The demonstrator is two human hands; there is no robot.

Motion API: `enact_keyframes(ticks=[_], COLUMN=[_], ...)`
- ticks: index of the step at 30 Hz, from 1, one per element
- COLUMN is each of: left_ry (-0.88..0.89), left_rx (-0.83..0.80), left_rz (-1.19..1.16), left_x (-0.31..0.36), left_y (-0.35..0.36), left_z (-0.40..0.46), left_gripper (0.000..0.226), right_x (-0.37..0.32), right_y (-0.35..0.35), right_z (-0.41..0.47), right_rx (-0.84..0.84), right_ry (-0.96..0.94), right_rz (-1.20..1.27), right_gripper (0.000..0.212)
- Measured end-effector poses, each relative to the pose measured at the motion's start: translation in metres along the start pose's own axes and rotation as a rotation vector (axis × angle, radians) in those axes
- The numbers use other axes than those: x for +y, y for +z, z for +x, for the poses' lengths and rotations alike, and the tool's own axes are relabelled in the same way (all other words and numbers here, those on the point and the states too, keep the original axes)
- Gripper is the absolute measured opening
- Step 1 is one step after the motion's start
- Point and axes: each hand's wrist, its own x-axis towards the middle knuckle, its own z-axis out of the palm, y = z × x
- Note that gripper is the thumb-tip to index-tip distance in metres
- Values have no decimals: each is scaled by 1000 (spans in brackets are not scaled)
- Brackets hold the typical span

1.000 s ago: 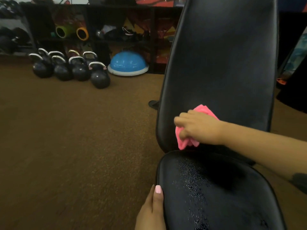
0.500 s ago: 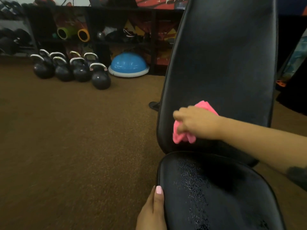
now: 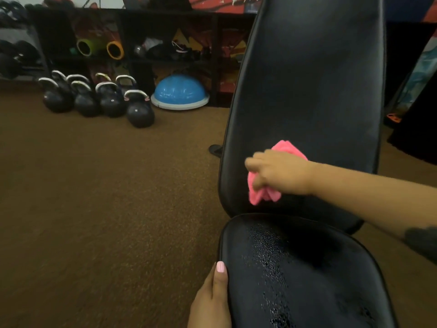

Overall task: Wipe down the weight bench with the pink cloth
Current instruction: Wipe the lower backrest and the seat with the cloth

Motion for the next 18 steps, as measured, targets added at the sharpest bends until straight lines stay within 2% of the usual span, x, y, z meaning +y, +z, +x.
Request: enact_keyframes(ticks=[2, 4, 10, 13, 16, 18], left_ry=[-13, -11, 7, 22, 19, 15], left_rx=[-6, -2, 8, 8, -16, -12], left_rz=[-2, 4, 10, 0, -16, -16], left_x=[2, 4, 6, 7, 4, 9], left_y=[-1, -1, -1, -1, -1, -1], left_z=[-2, -3, -5, -6, -6, -10], left_gripper=[52, 52, 49, 49, 51, 54], right_x=[-5, -16, -9, 8, 12, 5], right_y=[0, 16, 29, 14, 1, 6], right_z=[12, 14, -39, -50, -40, -34], right_rx=[61, 79, -64, -120, -43, -11], right_ry=[3, -36, -83, -63, 11, -2], right_rz=[-42, -14, -4, -42, -45, -81], right_gripper=[4, 7, 24, 19, 8, 13])
